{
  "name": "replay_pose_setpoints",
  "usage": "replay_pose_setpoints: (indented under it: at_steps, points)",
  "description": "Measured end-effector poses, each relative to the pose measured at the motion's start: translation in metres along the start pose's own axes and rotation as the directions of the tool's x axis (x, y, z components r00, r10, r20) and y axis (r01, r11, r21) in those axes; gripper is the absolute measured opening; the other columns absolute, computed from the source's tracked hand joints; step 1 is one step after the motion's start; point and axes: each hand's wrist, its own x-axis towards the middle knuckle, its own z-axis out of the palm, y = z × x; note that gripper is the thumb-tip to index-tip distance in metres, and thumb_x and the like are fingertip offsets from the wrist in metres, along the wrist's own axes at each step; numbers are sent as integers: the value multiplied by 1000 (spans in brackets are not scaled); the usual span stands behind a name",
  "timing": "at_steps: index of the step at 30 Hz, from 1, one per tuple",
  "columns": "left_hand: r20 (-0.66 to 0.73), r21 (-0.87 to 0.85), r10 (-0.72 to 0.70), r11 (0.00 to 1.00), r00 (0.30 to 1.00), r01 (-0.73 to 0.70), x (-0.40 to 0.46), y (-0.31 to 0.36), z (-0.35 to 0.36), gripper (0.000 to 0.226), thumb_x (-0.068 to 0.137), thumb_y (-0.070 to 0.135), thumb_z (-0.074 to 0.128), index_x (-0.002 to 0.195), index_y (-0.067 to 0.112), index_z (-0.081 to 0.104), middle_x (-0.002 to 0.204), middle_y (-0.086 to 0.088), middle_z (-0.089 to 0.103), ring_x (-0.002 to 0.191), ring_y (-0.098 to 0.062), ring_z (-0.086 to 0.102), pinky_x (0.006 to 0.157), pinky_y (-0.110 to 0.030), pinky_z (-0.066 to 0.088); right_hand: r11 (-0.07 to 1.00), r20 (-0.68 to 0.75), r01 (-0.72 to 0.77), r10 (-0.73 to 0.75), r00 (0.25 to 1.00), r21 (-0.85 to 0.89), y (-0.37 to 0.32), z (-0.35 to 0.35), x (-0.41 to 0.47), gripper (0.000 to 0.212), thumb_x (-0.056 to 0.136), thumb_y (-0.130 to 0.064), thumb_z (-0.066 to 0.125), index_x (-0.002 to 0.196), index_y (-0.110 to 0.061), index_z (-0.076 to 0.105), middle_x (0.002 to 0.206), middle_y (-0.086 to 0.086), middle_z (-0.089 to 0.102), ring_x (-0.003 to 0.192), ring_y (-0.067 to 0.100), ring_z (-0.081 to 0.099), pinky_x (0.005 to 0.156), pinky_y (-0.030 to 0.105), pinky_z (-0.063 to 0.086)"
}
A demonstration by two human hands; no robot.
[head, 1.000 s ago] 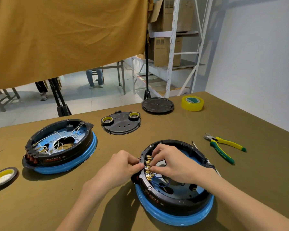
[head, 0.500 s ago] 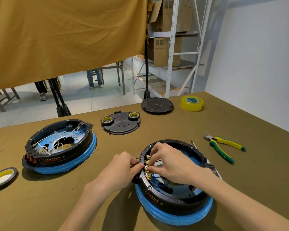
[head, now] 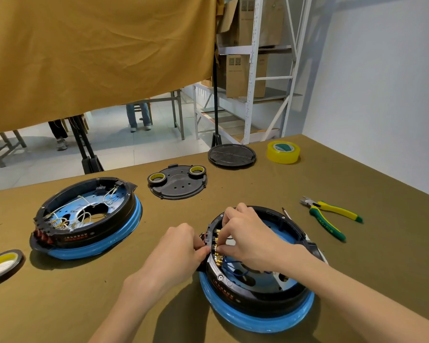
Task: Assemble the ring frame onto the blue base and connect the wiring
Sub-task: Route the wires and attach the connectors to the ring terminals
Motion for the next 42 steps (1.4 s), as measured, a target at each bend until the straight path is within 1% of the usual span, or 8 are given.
replay_pose_setpoints:
  at_steps: [13,18,21,29,32,36,39,42]
  points:
    - [-14,45,14,999,1000,-14,-4,3,-1,34,102,32,61,77,15,77,59,3,56,51,-11,43,45,-18,33,995,57,97,-97,994,3,1,2,7,17,97,-33,68,86,-22,74,92,-10,43,91,13,29,79,33,29]
    - [-4,37,12,999,1000,-12,-3,2,-3,35,102,33,62,74,16,76,58,4,54,52,-11,43,47,-21,34,996,53,79,-82,995,40,0,3,2,16,98,-33,66,91,-22,74,91,-13,40,92,13,31,79,30,27]
    - [15,13,13,1000,1000,-13,-3,1,-3,31,101,34,64,78,20,79,57,5,58,51,-10,43,46,-21,35,996,79,25,-33,996,89,3,-3,-1,16,97,-35,68,95,-22,77,94,-13,47,99,13,39,85,32,36]
    - [38,-37,23,999,999,-21,-1,-2,-6,19,98,39,67,92,29,82,80,4,77,75,-14,71,65,-32,62,989,162,-33,9,987,143,1,-11,2,18,96,-26,69,92,-12,81,89,9,69,89,27,63,79,42,55]
    - [45,-38,37,999,998,-35,0,-4,-6,21,98,40,67,87,30,81,70,6,73,59,-9,60,51,-22,49,984,194,-30,-5,981,177,4,-12,4,19,98,-26,68,94,-12,80,90,10,69,90,29,62,83,44,54]
    - [28,-4,46,999,999,-46,1,-5,-2,32,100,36,65,76,22,80,53,4,57,45,-8,40,44,-19,32,988,175,13,-40,984,152,1,-7,5,19,98,-24,67,93,-9,78,89,5,67,89,20,56,81,35,48]
    - [14,22,43,999,999,-44,2,-6,-1,37,100,35,64,69,19,77,47,8,47,44,-10,36,44,-20,30,989,162,26,-49,986,146,3,-6,4,19,97,-23,67,90,-9,78,87,6,67,88,21,57,82,36,48]
    - [-3,52,50,997,999,-50,2,-5,1,36,100,35,63,73,19,79,53,5,55,47,-11,40,46,-23,34,992,164,35,-54,985,118,2,-6,4,21,98,-23,66,87,-8,77,86,10,67,86,25,59,81,38,49]
